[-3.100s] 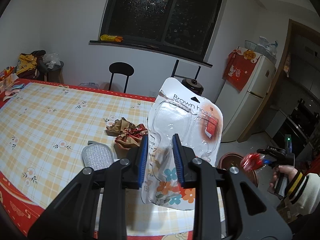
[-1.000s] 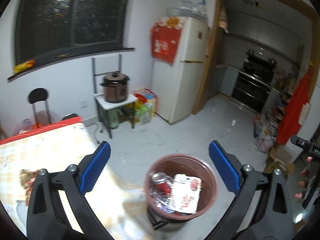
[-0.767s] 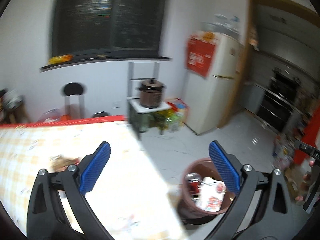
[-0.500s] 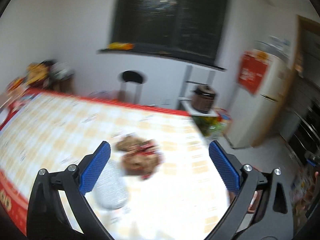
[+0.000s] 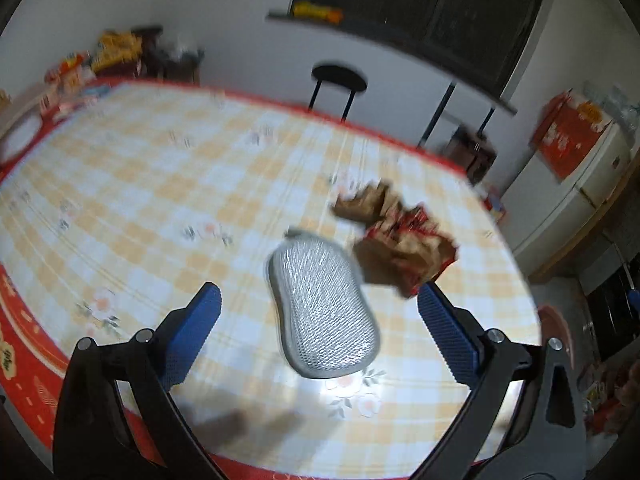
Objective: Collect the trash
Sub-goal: 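Return both tools over the table toward the sponge and brown paper, then grasp the grey mesh sponge by its edge with the left tool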
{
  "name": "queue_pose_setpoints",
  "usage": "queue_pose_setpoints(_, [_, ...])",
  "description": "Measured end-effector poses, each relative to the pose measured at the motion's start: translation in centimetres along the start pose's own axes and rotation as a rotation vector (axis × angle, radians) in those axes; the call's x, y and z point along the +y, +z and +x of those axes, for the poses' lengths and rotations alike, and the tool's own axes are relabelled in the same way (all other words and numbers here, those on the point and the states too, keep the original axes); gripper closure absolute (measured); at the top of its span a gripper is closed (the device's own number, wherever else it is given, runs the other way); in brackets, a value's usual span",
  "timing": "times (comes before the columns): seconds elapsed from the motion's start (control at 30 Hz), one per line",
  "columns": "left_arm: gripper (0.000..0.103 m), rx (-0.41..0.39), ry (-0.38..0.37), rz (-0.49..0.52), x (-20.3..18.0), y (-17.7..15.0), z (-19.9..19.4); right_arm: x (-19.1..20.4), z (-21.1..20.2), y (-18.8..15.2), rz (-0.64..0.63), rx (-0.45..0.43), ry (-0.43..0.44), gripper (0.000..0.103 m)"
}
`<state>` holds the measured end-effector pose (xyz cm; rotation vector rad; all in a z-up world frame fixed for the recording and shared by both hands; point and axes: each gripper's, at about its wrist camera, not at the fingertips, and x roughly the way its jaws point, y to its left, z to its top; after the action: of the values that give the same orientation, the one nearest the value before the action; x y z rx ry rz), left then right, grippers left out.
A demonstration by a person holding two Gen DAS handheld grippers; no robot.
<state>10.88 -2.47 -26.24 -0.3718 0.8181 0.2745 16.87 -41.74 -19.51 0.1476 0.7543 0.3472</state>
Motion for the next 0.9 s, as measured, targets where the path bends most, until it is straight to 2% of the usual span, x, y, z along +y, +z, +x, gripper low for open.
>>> queue_pose_setpoints(0.17, [0.006, 0.121, -0.032, -0.047, 1.5, -0.4, 6.8, 3.2, 1.6, -0.3, -0.011, 0.034, -0.045, 0.005])
queue_pose_setpoints(0.27, [0.006, 0.174, -0.045, -0.065, 2.0, -0.4, 9.1, 4.4, 2.5, -0.9, -0.012, 0.052, -0.083, 0.005])
queue_pose_setpoints(0.37, [0.006, 0.211, -0.064, 0.002, 1.1, -0.5, 11.1, 4.9, 3.8, -1.6, 0.015, 0.081, -0.121, 0.005])
queue_pose_setpoints(0.6, [0.006, 0.27, -0.027, 0.034, 0.4, -0.9, 12.9, 6.8, 6.0, -2.0, 0.049, 0.104, -0.162, 0.005])
queue_pose_setpoints(0.77, [0.007, 0.265, -0.09, -0.005, 1.5, -1.1, 12.5, 8.0, 7.5, -2.2, 0.048, 0.123, -0.166, 0.005])
queue_pose_setpoints(0.83, [0.01, 0.264, -0.12, -0.027, 2.1, -1.0, 12.2, 8.4, 8.3, -2.3, 0.038, 0.148, -0.16, 0.005])
queue_pose_setpoints(0.87, [0.019, 0.264, -0.136, -0.042, 2.6, -1.0, 12.0, 8.7, 8.7, -2.4, 0.033, 0.156, -0.158, 0.005])
queue_pose_setpoints(0.9, [0.032, 0.268, -0.149, -0.047, 2.9, -1.0, 12.0, 9.0, 9.1, -2.3, 0.022, 0.166, -0.155, 0.005])
